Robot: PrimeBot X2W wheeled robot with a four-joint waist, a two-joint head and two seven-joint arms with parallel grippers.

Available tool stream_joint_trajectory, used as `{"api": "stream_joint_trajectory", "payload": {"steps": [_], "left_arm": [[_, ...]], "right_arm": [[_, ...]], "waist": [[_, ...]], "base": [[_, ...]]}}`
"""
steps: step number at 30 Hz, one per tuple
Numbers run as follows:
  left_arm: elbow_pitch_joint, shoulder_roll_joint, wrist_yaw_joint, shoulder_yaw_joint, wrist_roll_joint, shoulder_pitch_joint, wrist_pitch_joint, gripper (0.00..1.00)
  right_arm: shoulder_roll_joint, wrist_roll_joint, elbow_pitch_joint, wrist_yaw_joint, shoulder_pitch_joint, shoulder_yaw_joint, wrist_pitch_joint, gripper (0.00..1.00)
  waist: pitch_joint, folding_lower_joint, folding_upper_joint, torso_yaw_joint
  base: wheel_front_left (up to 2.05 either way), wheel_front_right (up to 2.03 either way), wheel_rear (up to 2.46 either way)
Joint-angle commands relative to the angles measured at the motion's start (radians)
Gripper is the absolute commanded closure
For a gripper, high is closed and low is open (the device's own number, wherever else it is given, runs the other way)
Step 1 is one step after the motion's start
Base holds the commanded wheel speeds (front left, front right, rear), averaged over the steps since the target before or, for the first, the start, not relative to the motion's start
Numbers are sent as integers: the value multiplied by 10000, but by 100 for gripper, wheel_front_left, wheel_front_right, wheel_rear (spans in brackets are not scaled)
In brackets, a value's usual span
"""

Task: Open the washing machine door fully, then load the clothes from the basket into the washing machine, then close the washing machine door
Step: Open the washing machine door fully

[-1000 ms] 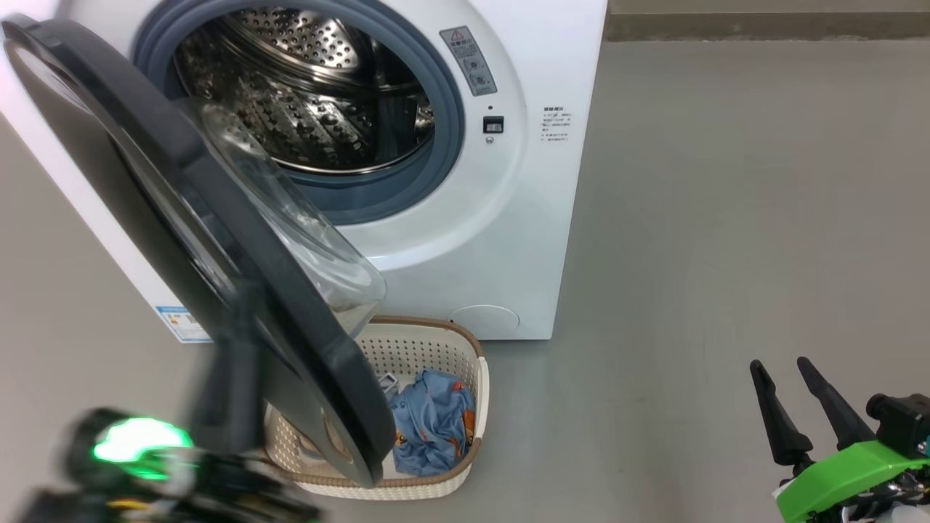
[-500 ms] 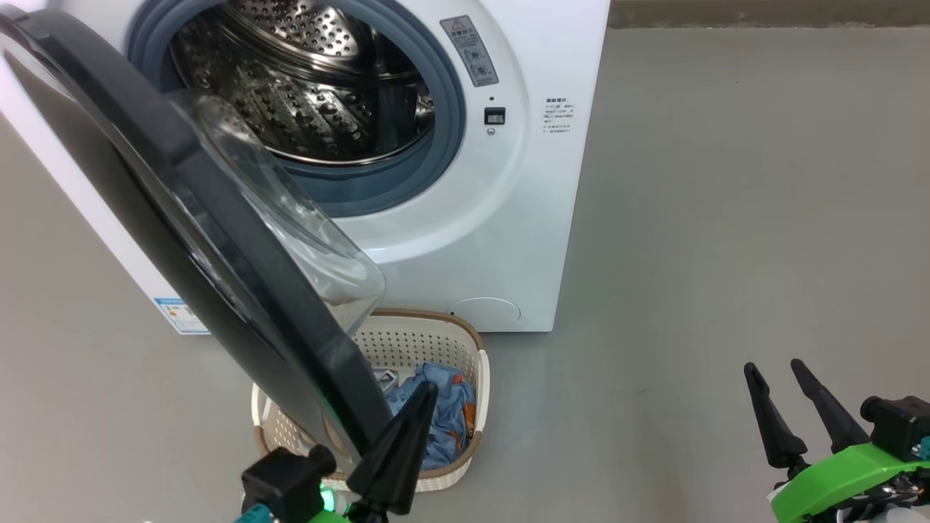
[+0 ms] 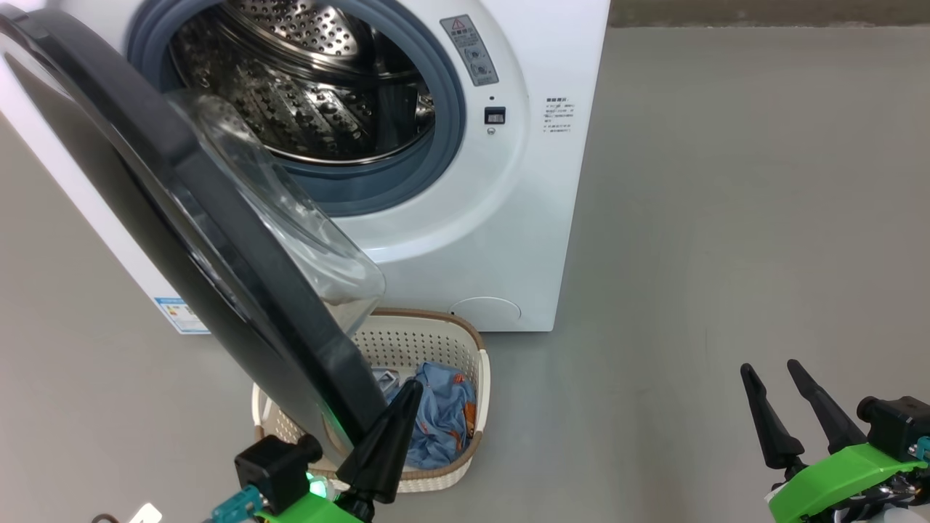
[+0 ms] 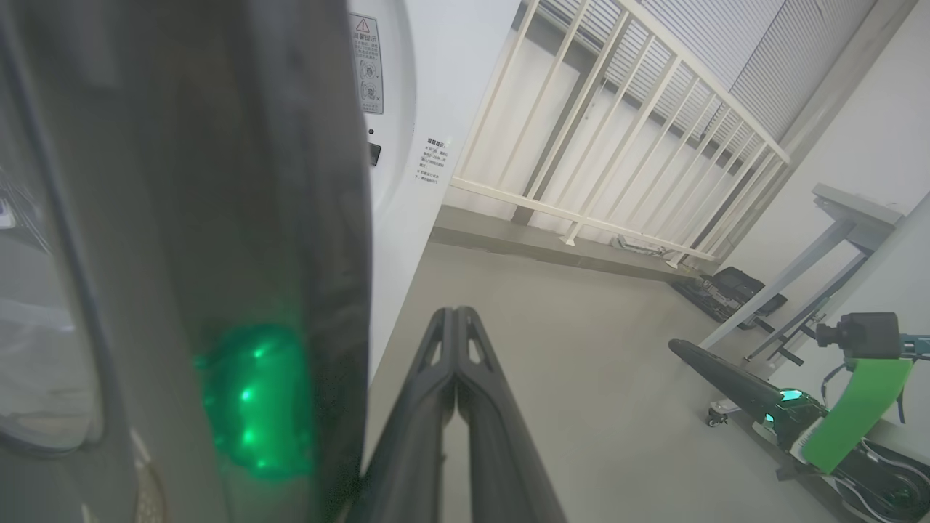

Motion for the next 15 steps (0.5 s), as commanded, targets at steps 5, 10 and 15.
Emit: {"api": "stream_joint_trajectory", "payload": {"steps": [5,10,15], "left_arm": [[35,236,-11,576,-238,-463,-268,100],[126,328,-5,766,-328,-437,-359,100],[119,415,29,795,-343,-301,-382,100]], "right_arm": [[-218,-34,-252,16,-104,151,-122,0],[-214,-43,-261,16,-64,164,-122,0],[-212,-64,-324,16,-53,181,-122,0]], "waist": [[-70,0,-1,65],[-140,0,-1,171],[-152,0,-1,346]], "base": [[0,0,0],[0,0,0],[0,0,0]]}}
